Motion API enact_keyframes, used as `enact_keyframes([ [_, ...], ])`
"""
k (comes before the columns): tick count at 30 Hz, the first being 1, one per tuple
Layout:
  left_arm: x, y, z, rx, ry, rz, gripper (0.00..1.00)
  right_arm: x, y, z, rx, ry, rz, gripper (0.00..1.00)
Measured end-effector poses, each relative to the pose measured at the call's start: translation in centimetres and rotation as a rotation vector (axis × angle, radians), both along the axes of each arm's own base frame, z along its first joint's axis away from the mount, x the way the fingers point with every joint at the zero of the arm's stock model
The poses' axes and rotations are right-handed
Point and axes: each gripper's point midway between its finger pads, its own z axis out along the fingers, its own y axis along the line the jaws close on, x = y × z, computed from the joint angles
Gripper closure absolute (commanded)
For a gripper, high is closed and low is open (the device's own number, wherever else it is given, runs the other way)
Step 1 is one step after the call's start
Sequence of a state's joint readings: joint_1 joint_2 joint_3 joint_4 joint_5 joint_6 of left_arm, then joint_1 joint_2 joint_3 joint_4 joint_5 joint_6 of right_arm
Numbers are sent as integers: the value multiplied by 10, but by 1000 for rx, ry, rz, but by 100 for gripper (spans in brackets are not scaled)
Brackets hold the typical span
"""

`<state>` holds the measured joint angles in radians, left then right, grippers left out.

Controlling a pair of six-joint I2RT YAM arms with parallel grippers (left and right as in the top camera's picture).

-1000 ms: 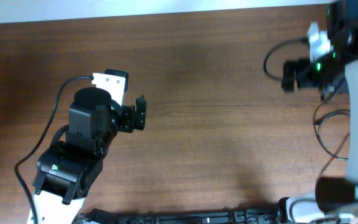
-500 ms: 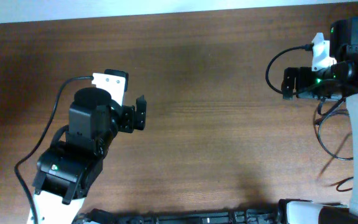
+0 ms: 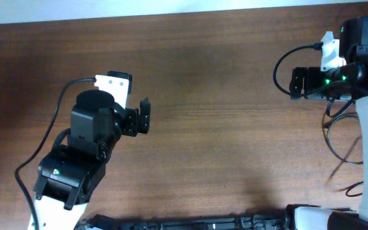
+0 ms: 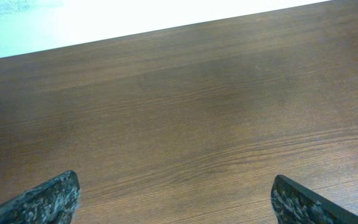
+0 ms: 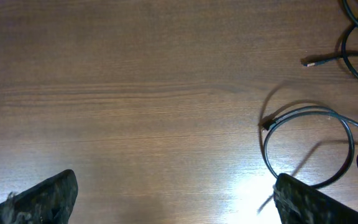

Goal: Untangle cables

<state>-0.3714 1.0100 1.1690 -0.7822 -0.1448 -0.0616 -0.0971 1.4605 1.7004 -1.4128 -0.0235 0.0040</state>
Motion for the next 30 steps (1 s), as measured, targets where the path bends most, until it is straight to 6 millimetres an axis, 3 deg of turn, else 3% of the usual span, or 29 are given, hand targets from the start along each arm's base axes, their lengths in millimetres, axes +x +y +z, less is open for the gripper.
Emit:
enact_keyframes([
  [8,-1,0,0,1,2,-2,1,0,0,0,0,0,0,0],
  [14,-25,8,6,-7,-8,-8,1,0,0,0,0,0,0,0],
  [16,-29,9,-5,-19,-20,-10,1,0,0,0,0,0,-1,0],
  [18,-21,5,-25,-54,-55,0,1,0,0,0,0,-1,0,0],
  [20,-18,3,-57,-92,-58,19,1,0,0,0,1,0,0,0],
  [24,-12,0,-70,-228,-243,35,1,0,0,-1,1,1,-1,1],
  [27,-21,4,-80,-302,-377,33,1,0,0,-1,1,2,0,1],
  [30,-26,23,-86,-356,-481,89,1,0,0,-1,3,2,0,1],
])
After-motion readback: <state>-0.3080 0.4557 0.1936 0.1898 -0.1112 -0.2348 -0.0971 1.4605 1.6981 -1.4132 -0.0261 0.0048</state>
